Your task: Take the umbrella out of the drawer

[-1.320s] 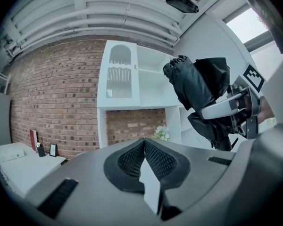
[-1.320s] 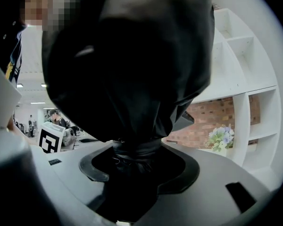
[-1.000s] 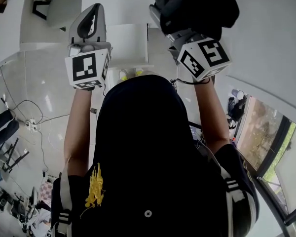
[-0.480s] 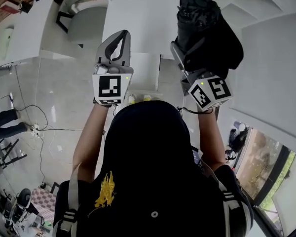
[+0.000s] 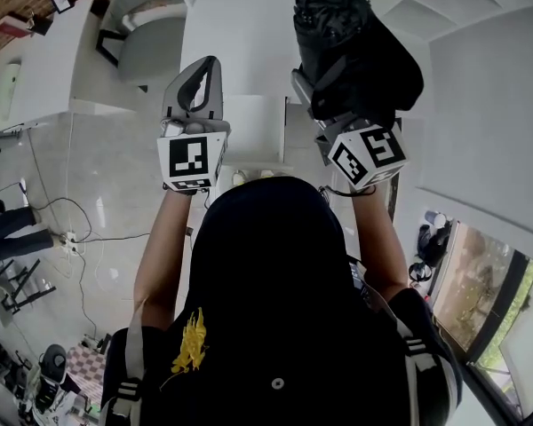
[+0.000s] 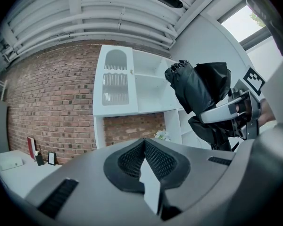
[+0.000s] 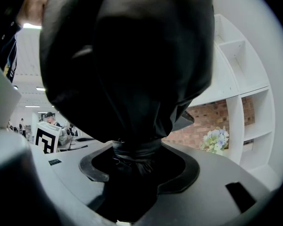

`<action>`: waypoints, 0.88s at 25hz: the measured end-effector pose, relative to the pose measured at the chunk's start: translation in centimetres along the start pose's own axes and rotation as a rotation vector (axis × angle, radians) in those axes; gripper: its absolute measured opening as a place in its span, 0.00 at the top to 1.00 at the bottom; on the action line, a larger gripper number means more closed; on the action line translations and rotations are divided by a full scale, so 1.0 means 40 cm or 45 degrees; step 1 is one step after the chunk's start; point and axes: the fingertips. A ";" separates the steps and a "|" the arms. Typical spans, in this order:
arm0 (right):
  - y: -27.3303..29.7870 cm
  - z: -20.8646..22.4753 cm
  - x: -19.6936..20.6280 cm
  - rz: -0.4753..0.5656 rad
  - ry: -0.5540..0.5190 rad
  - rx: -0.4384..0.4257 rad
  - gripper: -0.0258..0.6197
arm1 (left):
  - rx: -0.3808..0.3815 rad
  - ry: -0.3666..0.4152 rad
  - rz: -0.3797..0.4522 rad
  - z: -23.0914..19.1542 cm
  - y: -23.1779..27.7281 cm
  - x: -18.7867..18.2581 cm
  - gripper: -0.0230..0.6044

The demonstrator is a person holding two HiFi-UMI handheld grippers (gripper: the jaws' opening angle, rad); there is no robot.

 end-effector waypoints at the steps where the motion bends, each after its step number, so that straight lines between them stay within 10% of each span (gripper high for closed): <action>1: 0.002 0.002 0.004 -0.004 -0.001 0.004 0.55 | 0.000 0.001 -0.002 -0.001 -0.001 0.001 0.93; 22: -0.022 0.038 0.024 -0.030 0.038 0.057 0.55 | 0.014 0.001 -0.013 0.012 -0.022 -0.002 0.93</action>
Point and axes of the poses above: the fingertips, and each gripper's own axes: y forward along the fingers, z to its right, x out of its underside, and after that the axes turned 12 degrees about x, right-handed
